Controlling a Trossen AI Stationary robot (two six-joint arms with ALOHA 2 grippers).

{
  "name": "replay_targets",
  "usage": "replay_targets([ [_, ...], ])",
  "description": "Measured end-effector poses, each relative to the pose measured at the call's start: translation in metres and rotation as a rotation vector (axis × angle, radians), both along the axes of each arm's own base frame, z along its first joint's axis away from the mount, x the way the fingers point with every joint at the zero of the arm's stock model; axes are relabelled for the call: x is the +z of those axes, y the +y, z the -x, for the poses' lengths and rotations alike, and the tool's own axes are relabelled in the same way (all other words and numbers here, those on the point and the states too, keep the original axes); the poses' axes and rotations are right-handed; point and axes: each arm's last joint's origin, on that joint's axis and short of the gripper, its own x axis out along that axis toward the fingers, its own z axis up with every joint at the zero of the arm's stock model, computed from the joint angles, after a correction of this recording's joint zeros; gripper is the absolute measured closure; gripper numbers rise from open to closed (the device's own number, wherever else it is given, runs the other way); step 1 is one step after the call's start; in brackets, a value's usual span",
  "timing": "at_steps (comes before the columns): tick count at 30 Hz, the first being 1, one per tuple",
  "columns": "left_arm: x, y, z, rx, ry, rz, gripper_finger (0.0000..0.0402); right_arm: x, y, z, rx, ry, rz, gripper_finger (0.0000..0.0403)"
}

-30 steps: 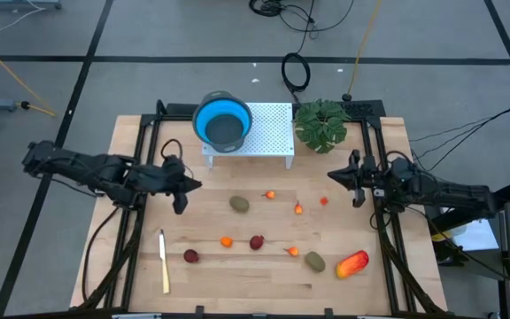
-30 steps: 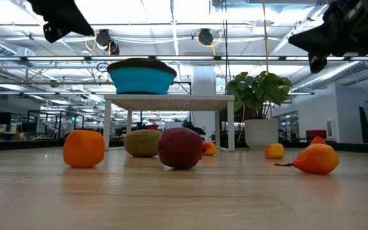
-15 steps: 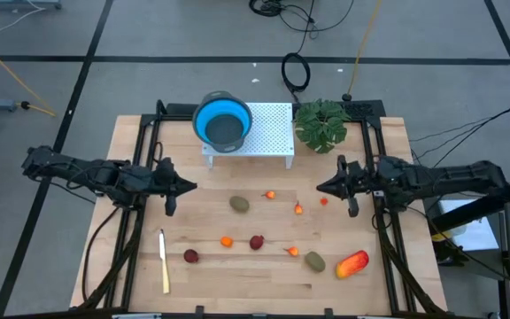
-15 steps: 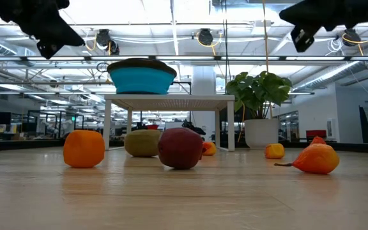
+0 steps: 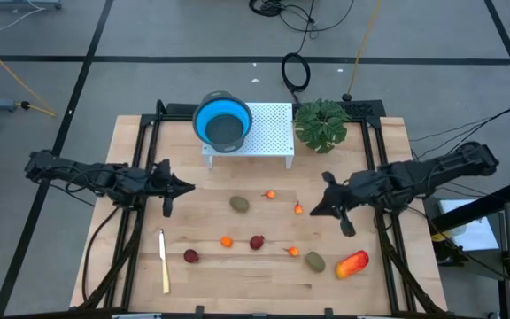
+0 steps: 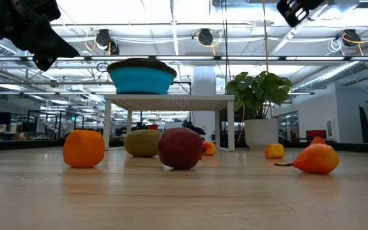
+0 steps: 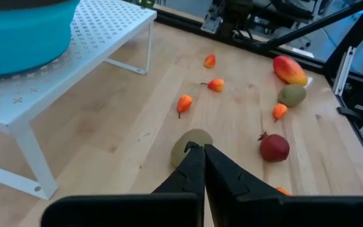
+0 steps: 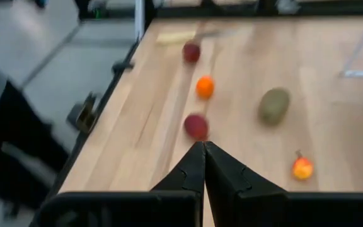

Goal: Pick & Place Fruit
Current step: Put the mango in the blue strainer bowl on the shelf

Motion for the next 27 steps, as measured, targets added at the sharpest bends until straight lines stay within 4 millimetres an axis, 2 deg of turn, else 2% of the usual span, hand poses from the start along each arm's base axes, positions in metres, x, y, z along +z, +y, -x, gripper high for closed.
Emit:
replay_targets([
  [6, -0.003, 0.001, 0.003, -0.004, -0.01, -0.009, 0.0396, 0.01, 0.026, -0.008, 0.131, 0.152, 0.084, 0.0403],
  [12, -0.005, 0.001, 0.004, -0.004, -0.012, -0.009, 0.0394, 0.01, 0.053, -0.007, 0.234, 0.328, 0.142, 0.0403],
  [20, -0.005, 0.001, 0.004, -0.012, -0.008, -0.035, 0.0396, -0.014, 0.089, 0.004, 0.425, 0.645, 0.112, 0.0403],
  [27, -0.005, 0.001, 0.004, -0.014, -0.006, -0.048, 0.039, -0.029, 0.107, 0.007, 0.446, 0.742, 0.154, 0.0403],
])
